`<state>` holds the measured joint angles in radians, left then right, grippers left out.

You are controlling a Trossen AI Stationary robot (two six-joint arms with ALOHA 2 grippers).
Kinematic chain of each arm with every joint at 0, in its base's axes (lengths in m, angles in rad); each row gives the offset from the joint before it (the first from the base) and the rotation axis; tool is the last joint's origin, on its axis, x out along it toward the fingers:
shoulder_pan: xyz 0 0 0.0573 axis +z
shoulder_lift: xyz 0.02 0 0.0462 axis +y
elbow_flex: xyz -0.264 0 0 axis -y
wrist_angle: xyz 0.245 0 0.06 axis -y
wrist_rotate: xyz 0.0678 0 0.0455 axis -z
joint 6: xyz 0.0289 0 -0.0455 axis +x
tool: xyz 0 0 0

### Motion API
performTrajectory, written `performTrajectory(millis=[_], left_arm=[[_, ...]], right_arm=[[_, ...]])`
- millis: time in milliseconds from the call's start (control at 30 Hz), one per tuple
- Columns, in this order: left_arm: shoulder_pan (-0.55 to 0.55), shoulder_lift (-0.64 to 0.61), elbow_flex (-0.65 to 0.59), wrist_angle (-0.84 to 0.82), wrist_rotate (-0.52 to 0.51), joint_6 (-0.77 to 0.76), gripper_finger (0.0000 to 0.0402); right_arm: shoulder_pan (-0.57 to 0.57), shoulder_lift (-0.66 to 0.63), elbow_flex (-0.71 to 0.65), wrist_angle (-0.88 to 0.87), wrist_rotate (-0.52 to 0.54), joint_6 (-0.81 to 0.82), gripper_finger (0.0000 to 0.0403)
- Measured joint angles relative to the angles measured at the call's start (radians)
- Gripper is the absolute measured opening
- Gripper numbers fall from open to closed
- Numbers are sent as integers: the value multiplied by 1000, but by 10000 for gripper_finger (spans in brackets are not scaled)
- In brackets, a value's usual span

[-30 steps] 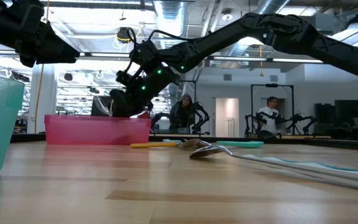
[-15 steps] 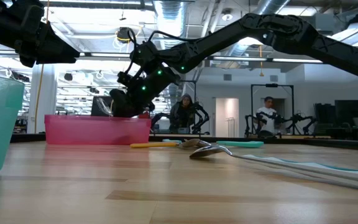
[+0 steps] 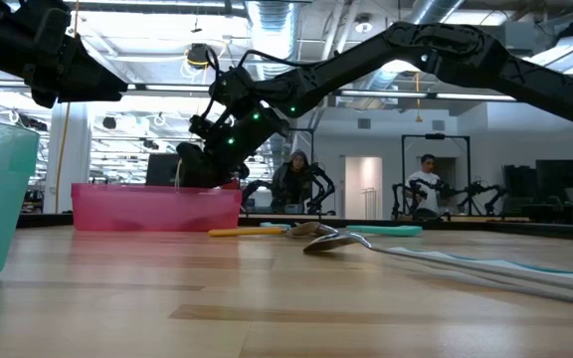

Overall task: Sort silverware by color (type)
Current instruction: Put the blue spoon into the light blue bin

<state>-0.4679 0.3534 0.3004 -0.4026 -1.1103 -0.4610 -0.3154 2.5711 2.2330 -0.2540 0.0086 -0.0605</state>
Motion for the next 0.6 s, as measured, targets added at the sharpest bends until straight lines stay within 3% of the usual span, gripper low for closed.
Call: performTrajectory(millis=[300,600], left_arm=[[0,0,0,0,4,-7,190],[0,0,0,1,3,-23,190]], right_arm=[[-8,-21,123,-139,-7,-4,176],[-23,-249,126,-447,15,-61,175]])
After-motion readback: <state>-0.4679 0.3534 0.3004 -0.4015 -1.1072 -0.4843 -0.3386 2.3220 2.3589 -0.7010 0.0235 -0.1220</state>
